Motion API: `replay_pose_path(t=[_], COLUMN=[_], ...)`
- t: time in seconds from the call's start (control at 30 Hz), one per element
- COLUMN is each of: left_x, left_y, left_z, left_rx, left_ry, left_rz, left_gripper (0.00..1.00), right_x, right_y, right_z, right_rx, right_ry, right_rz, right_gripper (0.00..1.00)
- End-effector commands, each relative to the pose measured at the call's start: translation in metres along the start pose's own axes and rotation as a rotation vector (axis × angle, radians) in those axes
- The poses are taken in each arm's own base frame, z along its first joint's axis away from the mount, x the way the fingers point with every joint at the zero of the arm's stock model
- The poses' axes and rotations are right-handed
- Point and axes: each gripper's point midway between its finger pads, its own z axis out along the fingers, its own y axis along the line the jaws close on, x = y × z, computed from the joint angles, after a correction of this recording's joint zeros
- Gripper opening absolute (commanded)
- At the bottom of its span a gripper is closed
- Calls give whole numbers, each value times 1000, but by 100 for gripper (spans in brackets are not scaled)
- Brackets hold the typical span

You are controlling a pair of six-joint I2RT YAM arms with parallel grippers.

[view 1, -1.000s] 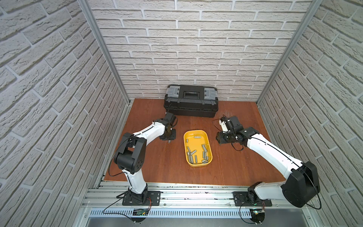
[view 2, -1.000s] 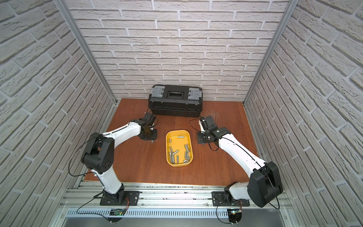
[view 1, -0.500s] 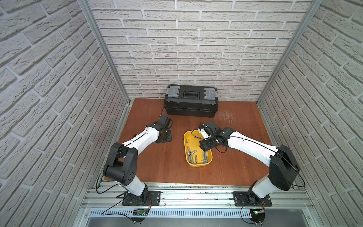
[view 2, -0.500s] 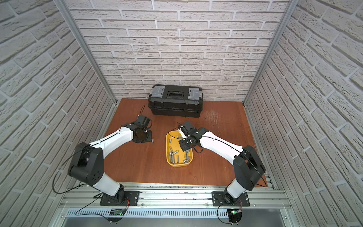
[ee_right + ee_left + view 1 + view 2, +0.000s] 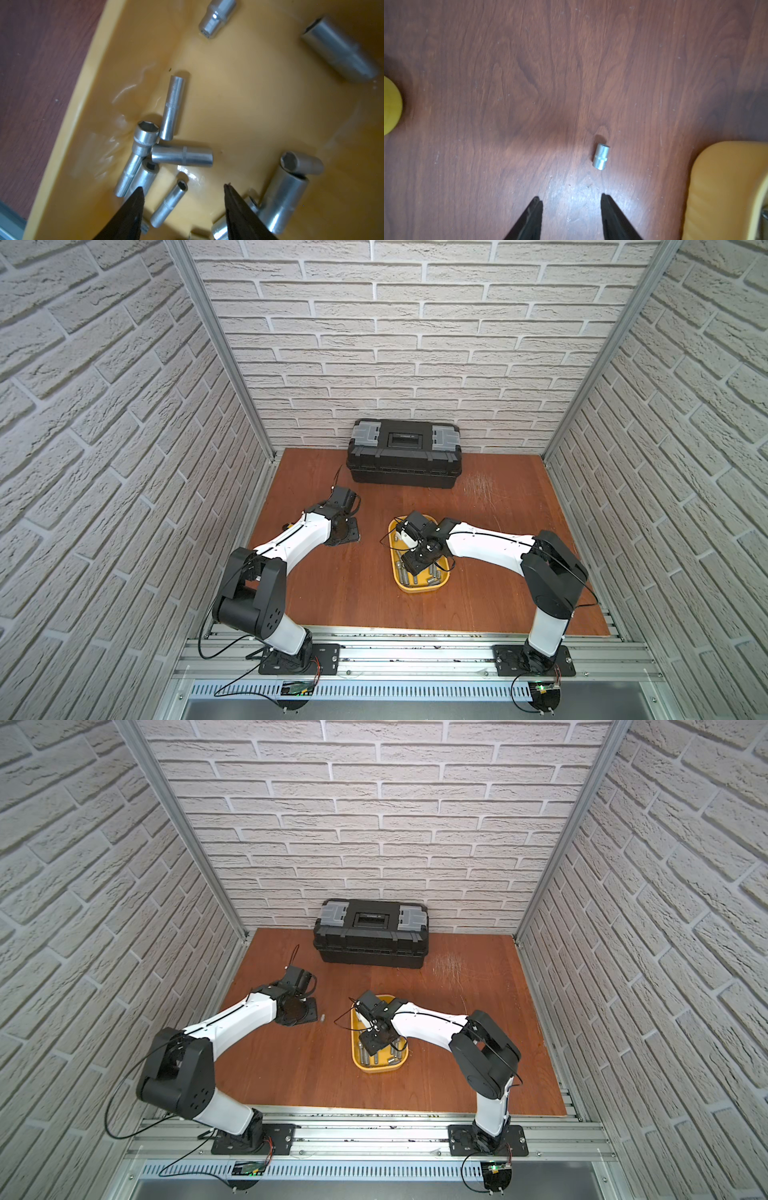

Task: Take out the socket from the storage box
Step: Pick up the socket head from the storage box.

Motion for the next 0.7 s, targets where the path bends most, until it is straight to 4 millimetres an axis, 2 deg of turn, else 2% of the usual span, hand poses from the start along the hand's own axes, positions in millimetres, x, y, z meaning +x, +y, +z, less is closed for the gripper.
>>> replay_pose_path(t=[0.0, 0.4, 0.67], left_x=[-1, 5, 8], left_y=[5, 7, 7], left_z=[-3, -1, 2], left_rx=[-4, -3, -5], left_ry=[-24, -9, 8], left_rz=[-31, -31, -35], left_gripper=[49, 50, 50], right_x=[-14, -16, -14], right_y=[5, 9, 2], right_z=[1, 17, 28], right_rx=[2, -7, 38], right_ry=[-32, -19, 10], right_rz=[-2, 23, 49], right_gripper=[63, 68, 68])
